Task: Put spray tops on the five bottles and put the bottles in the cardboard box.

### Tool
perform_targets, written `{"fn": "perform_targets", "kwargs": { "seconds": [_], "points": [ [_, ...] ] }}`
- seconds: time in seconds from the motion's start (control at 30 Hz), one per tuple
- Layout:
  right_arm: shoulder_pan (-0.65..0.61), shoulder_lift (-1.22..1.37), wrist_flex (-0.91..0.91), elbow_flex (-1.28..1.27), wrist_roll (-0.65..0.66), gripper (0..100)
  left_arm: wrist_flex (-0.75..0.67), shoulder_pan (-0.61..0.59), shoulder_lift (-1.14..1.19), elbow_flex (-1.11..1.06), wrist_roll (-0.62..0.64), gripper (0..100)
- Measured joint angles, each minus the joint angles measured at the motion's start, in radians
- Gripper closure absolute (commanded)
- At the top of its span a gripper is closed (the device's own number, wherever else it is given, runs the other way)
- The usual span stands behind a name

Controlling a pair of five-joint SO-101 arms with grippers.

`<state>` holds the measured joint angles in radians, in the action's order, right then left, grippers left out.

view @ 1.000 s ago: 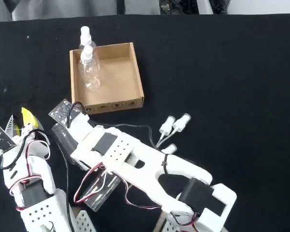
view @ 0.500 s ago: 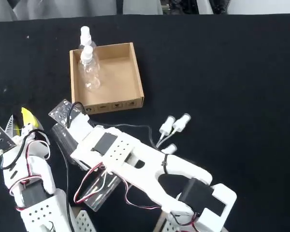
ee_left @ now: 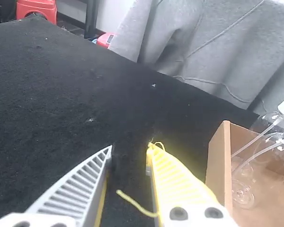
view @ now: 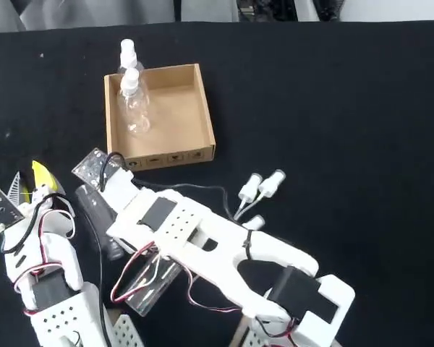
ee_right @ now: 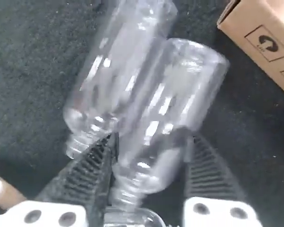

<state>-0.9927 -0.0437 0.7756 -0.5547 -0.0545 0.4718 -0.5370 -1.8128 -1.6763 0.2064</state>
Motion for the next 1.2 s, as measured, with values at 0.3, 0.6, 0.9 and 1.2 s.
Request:
{"fn": "perform_targets", "kwargs": {
  "seconds": [0.3,0.6,0.9,1.2],
  "points": [
    [0.014,0.000,-0.002,0.000,0.018,91.7,0.000,0.000,0.000,0.000,0.000,89],
    [0.015,0.000,0.006,0.008,0.066,91.7,0.000,0.000,0.000,0.000,0.000,89],
    [0.014,-0.106,0.021,-0.018,0.072,91.7,0.000,0.000,0.000,0.000,0.000,89],
    [0.014,-0.238,0.023,-0.071,0.072,91.7,0.000,0.000,0.000,0.000,0.000,89]
  ]
}}
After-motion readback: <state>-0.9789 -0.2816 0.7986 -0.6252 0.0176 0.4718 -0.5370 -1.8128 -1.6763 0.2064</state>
